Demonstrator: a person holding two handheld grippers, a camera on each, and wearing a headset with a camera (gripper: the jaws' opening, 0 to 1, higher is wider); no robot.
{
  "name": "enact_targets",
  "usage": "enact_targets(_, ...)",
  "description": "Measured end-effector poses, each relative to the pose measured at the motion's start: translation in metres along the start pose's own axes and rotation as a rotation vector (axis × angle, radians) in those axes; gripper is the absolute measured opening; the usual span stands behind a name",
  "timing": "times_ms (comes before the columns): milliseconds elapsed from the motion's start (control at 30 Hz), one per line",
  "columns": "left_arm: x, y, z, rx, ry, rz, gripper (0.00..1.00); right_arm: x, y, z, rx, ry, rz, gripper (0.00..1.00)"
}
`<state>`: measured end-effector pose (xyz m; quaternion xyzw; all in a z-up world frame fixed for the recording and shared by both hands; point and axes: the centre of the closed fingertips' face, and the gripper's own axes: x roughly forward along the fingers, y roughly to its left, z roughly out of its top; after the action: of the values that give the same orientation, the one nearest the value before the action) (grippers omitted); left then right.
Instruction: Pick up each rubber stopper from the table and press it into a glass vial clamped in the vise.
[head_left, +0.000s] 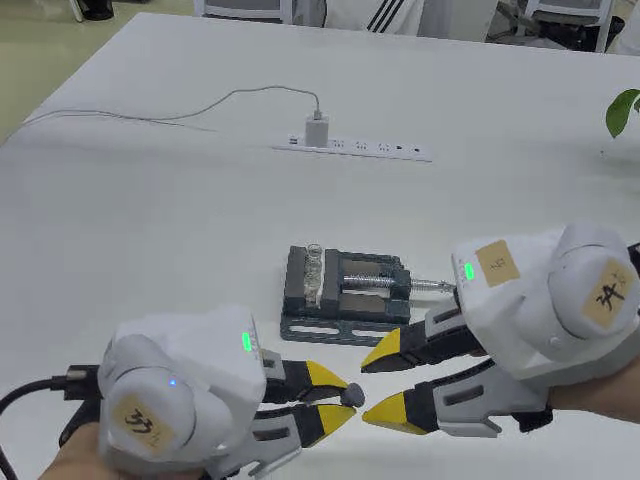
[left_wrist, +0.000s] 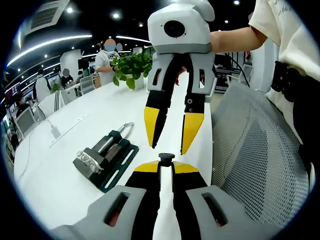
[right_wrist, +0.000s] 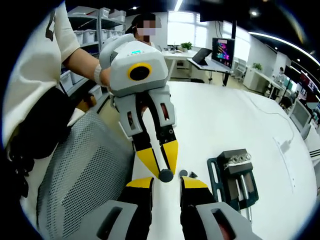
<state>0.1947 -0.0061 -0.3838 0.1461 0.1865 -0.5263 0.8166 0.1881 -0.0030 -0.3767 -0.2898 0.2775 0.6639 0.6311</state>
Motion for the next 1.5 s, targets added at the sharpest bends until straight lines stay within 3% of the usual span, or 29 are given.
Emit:
enact_targets(400, 0.000, -0.003, 0.003, -0.005, -0.020, -0.006, 0.04, 0.003, 0.005, 0.001, -0.010, 0.002, 0.026, 0.12)
enact_targets(933, 0.004, -0.007, 0.004, -0.014, -0.025, -0.007, 0.04, 0.001, 0.005, -0.001, -0.025, 0.012, 0.018, 0.08)
enact_targets(1500, 0.009, -0.012, 0.001, 0.018, -0.014, -0.010, 0.05, 0.002, 0.009, -0.009, 0.003, 0.033, 0.035, 0.07)
